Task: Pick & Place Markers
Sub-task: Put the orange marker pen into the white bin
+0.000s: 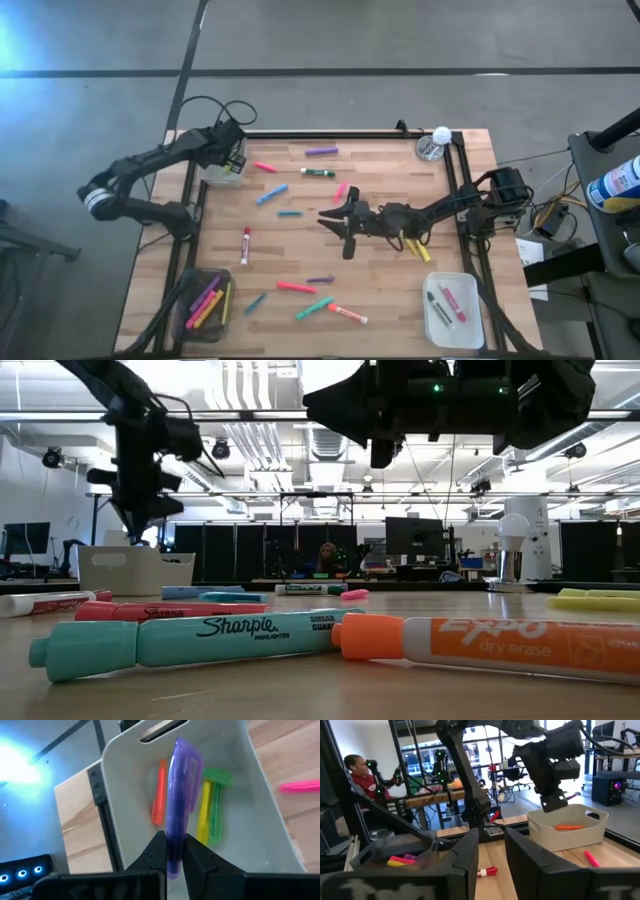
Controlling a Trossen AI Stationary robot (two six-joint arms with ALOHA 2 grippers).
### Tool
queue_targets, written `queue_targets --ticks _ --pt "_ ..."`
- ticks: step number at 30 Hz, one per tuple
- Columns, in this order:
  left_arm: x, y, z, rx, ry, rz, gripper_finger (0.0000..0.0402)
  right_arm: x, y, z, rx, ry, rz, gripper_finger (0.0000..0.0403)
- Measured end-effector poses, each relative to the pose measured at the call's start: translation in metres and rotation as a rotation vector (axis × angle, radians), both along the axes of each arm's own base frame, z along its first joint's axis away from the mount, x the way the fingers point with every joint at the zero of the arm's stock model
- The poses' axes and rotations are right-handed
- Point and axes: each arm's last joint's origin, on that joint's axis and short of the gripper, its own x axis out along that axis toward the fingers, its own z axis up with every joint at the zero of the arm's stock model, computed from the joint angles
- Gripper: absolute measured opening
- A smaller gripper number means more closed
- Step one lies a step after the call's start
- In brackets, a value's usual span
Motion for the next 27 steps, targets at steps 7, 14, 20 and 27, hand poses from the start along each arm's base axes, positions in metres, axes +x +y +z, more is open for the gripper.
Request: queue_targets --ticks 7,14,20,27 --pt "0.009 0.010 -0.021 -0.047 0.040 0.005 0.0071 0.000 0.000 0.000 -0.003 0.000 0.000 0.0075" --pt "0.014 0.016 -0.032 -0.075 0.085 -0.011 0.0100 0.000 0.000 0.000 -0.003 0.000 0.000 0.0069" --pt "0.009 0.008 -0.018 -0.037 0.072 -0.064 0.0068 0.000 0.000 -0.002 -0.031 0.046 -0.001 0.0068" --pt "0.009 -0.029 -0.001 0.111 -0.244 -0.245 0.0005 -0.011 0.000 0.002 -0.038 0.231 -0.036 0.0068"
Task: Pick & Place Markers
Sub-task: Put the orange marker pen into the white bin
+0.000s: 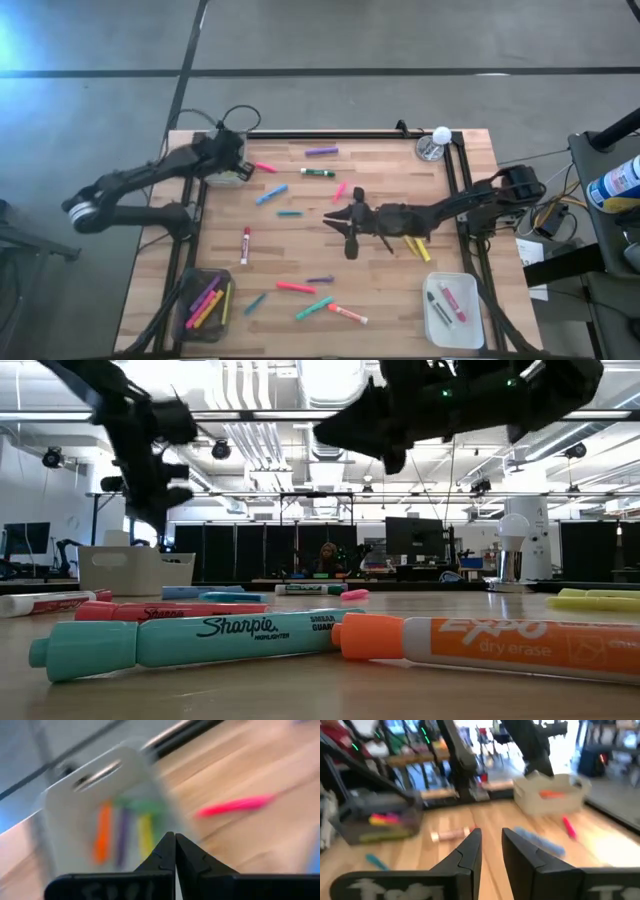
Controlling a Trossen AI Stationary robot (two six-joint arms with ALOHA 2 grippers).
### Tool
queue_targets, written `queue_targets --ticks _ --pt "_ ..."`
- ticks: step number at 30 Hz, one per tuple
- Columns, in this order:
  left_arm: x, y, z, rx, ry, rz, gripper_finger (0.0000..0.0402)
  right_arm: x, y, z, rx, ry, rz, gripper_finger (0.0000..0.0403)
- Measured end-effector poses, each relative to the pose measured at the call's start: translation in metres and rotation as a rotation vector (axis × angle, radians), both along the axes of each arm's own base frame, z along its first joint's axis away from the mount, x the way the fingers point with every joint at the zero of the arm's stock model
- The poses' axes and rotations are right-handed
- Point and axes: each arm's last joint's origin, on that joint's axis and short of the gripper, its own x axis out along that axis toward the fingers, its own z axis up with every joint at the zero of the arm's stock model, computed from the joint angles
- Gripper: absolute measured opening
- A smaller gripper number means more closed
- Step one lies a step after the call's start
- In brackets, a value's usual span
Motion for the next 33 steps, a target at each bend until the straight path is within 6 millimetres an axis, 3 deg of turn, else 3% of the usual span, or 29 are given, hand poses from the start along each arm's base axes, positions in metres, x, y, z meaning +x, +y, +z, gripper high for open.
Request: queue_targets --ticks 8,12,17,24,33 --pt "0.011 -0.057 -0.027 0.190 -0.435 -0.404 0.0001 -0.023 0.016 0.010 0.097 0.254 -0.012 0.0090" --pt "0.013 -0.080 -0.044 0.289 -0.672 -0.591 0.0000 -0.032 0.040 0.016 0.127 0.458 -0.037 0.0116" --pt "0.006 -0.098 -0.058 0.382 -0.866 -0.706 0.0000 -0.037 0.080 0.023 0.213 0.633 -0.048 0.0152" --pt "0.003 -0.101 -0.064 0.411 -0.867 -0.741 0.0000 -0.023 0.137 0.021 0.268 0.766 -0.108 0.0187" --pt "0.004 -0.101 -0.066 0.402 -0.852 -0.741 0.0000 0.020 0.180 0.003 0.374 0.939 -0.104 0.0201"
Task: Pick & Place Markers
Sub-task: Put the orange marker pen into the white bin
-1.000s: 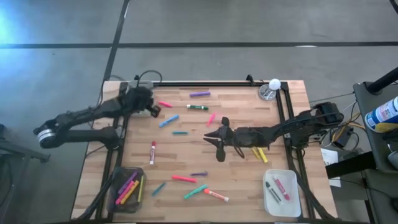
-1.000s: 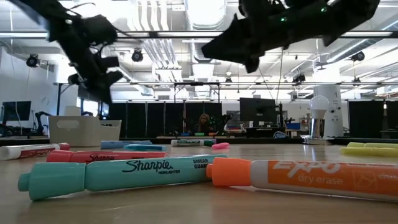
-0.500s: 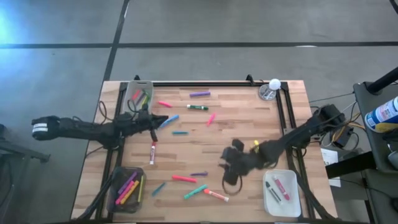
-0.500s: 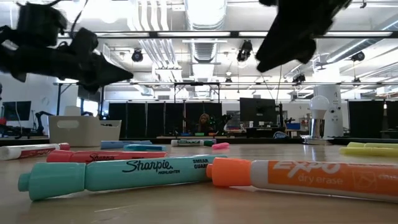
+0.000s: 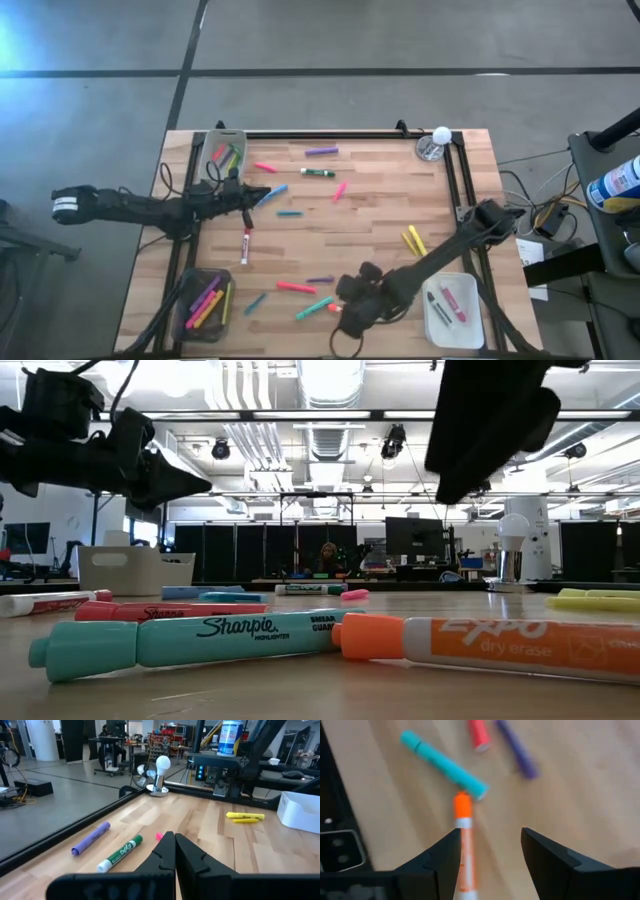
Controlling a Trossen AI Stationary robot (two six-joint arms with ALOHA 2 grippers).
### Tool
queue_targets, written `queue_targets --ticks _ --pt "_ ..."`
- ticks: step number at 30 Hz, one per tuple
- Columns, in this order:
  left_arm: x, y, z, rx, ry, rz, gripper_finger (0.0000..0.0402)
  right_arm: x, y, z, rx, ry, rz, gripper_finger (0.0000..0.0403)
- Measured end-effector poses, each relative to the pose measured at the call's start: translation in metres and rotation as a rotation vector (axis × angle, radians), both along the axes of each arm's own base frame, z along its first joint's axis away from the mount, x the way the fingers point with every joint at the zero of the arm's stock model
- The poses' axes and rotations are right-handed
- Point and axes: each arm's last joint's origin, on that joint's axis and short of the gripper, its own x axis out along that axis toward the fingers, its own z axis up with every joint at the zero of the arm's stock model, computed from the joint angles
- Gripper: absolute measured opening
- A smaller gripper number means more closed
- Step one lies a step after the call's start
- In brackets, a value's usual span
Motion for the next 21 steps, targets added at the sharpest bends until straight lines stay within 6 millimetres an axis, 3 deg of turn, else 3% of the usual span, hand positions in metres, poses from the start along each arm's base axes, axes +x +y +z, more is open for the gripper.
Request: queue_targets --ticks 6,16,21 --pt "0.000 0.000 -0.001 -0.003 0.011 0.000 0.0000 0.025 0.017 -0.020 0.074 0.104 0.037 0.0201" --pt "0.001 0.000 -0.004 -0.006 0.027 0.000 0.0000 0.034 0.019 -0.045 -0.007 0.262 0.063 0.0199" --pt "0.001 0.000 -0.004 -0.008 0.032 0.000 0.0000 0.032 0.020 -0.049 0.003 0.285 0.087 0.0172"
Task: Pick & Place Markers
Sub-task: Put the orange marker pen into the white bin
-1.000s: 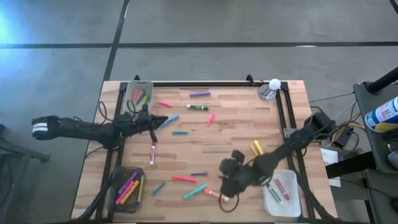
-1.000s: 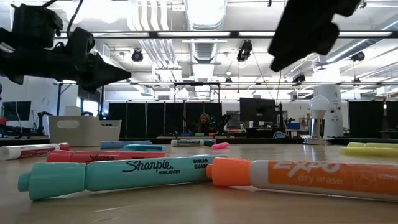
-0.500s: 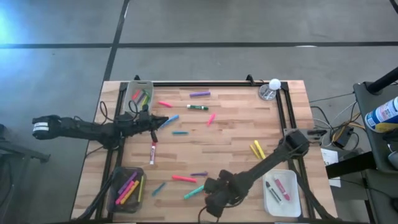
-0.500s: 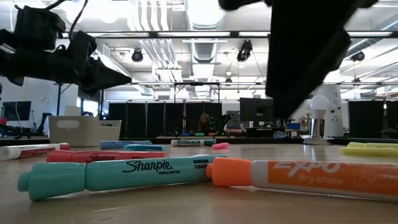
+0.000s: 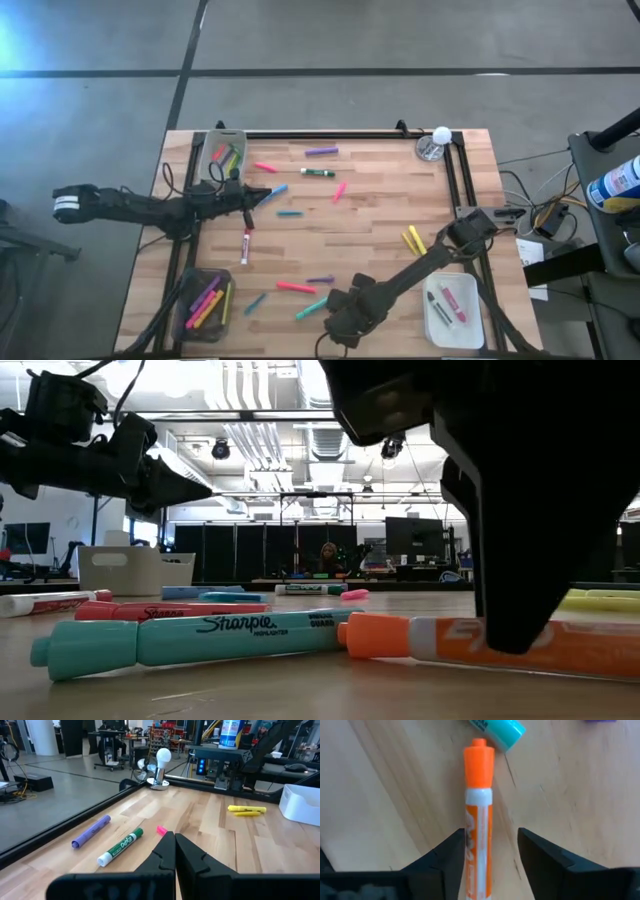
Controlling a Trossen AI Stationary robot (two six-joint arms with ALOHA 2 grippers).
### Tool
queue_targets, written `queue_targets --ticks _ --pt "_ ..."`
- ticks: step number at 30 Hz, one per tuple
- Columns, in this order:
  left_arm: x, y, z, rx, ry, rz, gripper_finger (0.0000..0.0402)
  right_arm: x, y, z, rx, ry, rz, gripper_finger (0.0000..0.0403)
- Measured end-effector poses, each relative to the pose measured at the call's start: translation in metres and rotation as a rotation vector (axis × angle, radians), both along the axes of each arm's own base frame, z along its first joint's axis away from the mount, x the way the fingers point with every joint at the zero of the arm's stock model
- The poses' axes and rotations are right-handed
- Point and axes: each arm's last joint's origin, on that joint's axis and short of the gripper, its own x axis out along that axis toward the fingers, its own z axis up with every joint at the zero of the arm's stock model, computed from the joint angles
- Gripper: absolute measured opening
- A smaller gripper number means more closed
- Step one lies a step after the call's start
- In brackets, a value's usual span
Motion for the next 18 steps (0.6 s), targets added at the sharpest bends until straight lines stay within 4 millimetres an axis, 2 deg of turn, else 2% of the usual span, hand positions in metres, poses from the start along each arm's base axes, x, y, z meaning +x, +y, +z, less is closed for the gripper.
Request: queue_targets --ticks 6,11,15,18 --pt "0.000 0.000 0.000 -0.001 0.002 0.000 0.0000 -0.001 -0.001 -0.001 0.004 0.012 0.031 0.0115" --pt "0.000 0.000 0.000 -0.008 0.000 0.000 0.0000 -0.006 -0.003 -0.010 0.019 0.056 0.036 0.0072" --pt "0.000 0.000 0.000 -0.008 0.000 0.000 0.0000 -0.009 -0.004 -0.008 0.049 0.085 0.050 0.0066" --pt "0.000 0.000 0.000 -0.015 -0.002 0.000 0.0000 -0.017 -0.005 0.005 0.045 0.110 0.057 0.0076"
